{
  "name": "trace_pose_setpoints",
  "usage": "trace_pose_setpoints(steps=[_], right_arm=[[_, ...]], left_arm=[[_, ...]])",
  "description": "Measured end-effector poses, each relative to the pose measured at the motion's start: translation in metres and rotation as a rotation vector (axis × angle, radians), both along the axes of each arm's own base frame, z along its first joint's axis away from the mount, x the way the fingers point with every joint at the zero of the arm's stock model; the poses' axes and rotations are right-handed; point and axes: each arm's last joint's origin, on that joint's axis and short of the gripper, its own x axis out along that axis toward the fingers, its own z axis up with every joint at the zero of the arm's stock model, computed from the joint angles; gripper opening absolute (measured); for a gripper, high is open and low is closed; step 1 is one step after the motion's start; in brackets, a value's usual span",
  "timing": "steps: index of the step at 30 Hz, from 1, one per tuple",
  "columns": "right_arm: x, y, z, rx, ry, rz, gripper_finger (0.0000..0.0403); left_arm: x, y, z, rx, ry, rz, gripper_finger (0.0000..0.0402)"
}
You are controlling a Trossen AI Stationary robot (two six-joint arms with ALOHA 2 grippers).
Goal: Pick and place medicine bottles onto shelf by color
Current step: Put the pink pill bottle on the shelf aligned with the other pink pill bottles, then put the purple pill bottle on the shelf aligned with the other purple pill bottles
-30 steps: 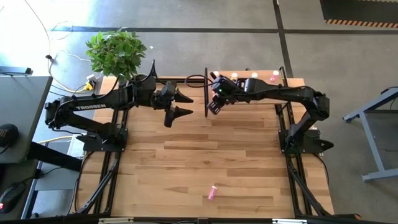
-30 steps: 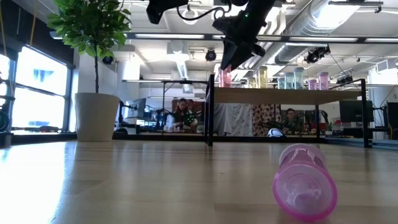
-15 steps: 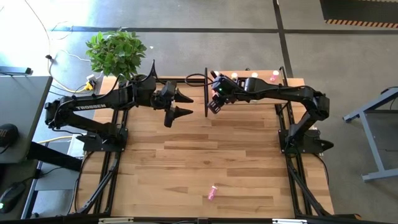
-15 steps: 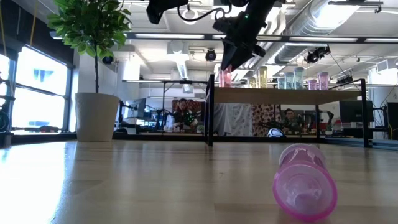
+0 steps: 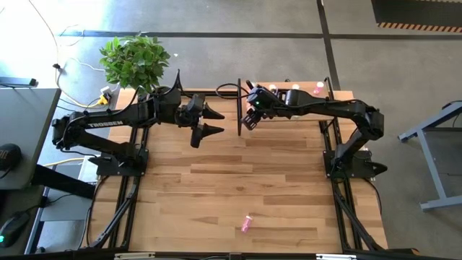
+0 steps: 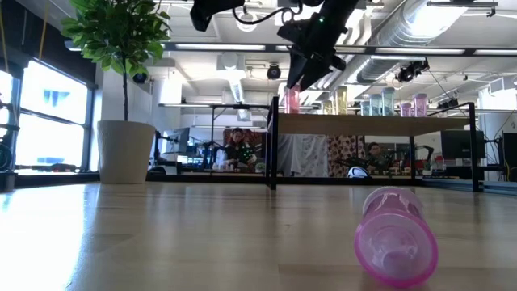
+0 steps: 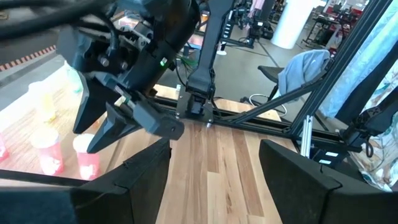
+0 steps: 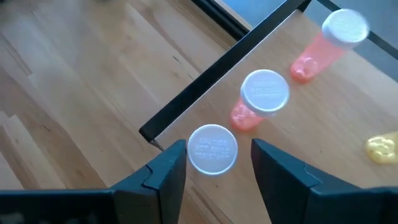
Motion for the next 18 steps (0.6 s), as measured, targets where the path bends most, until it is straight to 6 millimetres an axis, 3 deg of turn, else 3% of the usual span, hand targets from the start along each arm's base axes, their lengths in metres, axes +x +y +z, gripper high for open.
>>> trace_pose_setpoints(steps=[11, 18], right_arm=[[-0.015, 0.007, 0.025, 0.011, -0.103, -0.001, 0.0172], [-0.027, 0.024, 0.045, 0.001, -0.180, 0.032, 0.0172]], left_arm=[[-0.001, -0.001, -0.003, -0.085, 0.030, 0.017, 0.0236], [0.003, -0.019, -0.009, -0.200, 0.085, 0.041, 0.0236]])
